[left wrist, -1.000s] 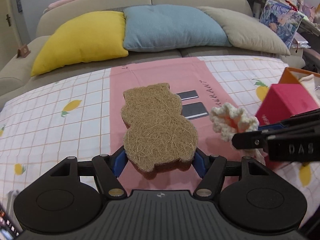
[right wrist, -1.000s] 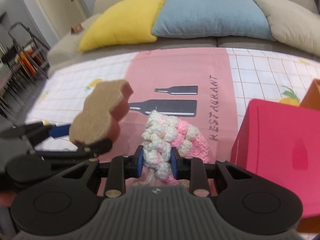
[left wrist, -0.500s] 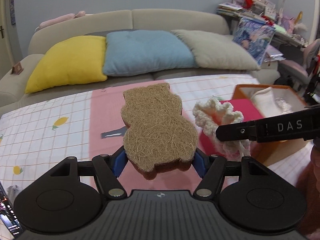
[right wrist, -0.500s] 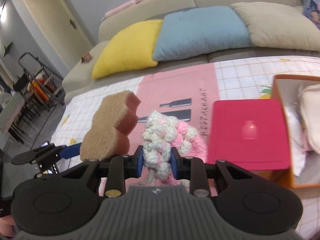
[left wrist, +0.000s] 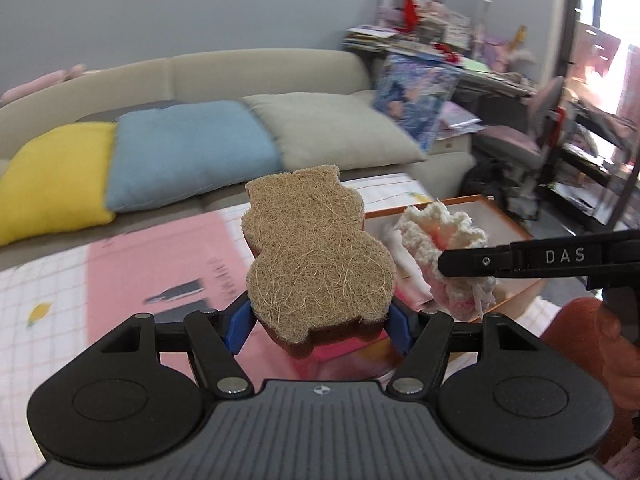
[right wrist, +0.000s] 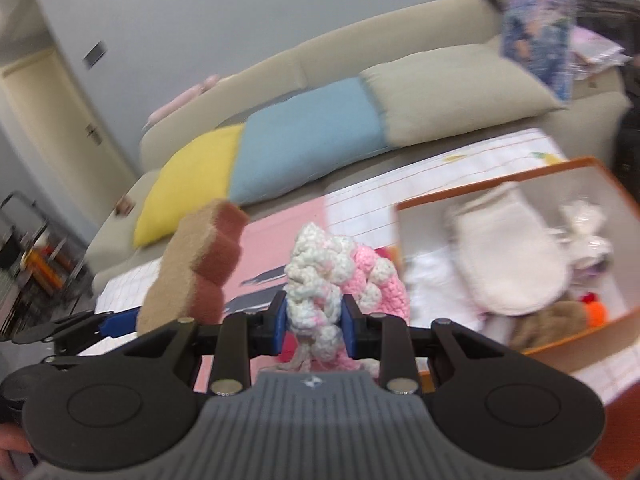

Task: Organize soft objects
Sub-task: 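Carry the sponge and knit pouch into the orange-rimmed box and release both, then withdraw both open tools from the box back over the mat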

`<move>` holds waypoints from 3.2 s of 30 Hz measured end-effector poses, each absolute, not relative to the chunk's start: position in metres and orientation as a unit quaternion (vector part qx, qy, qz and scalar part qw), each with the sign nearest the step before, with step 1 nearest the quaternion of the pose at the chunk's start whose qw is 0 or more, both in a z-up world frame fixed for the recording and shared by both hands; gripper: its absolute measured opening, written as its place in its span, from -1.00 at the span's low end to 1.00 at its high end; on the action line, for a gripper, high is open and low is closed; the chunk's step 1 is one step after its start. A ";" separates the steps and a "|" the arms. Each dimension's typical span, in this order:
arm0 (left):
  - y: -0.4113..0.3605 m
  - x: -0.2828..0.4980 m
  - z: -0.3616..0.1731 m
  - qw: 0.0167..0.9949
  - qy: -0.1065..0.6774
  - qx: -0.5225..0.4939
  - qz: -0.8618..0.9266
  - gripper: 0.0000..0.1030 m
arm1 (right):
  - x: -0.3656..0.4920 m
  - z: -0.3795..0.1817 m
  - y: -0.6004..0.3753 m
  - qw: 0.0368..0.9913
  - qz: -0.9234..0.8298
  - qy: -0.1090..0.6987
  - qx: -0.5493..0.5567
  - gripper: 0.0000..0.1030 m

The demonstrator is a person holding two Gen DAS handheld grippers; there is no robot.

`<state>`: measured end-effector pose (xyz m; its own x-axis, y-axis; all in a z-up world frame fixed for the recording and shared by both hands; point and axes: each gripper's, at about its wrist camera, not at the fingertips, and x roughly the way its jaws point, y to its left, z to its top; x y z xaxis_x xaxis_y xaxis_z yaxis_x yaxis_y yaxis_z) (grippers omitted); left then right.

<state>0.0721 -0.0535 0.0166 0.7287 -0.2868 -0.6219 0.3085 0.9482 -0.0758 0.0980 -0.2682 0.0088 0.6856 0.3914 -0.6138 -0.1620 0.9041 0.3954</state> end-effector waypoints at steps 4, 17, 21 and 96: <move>-0.083 0.089 0.022 0.920 0.333 0.020 -0.207 0.49 | 0.096 0.009 -0.311 0.912 0.107 0.358 0.168 -0.49; -0.183 0.150 0.007 0.871 0.380 0.045 -0.307 0.49 | 0.153 -0.005 -0.442 0.897 0.004 0.404 0.178 -0.47; -0.208 0.168 -0.007 0.851 0.410 0.044 -0.325 0.49 | 0.176 -0.031 -0.457 0.878 -0.006 0.448 0.171 -0.47; -0.139 0.121 0.065 0.935 0.276 0.092 -0.202 0.62 | 0.124 0.035 -0.336 0.914 -0.015 0.404 0.038 0.57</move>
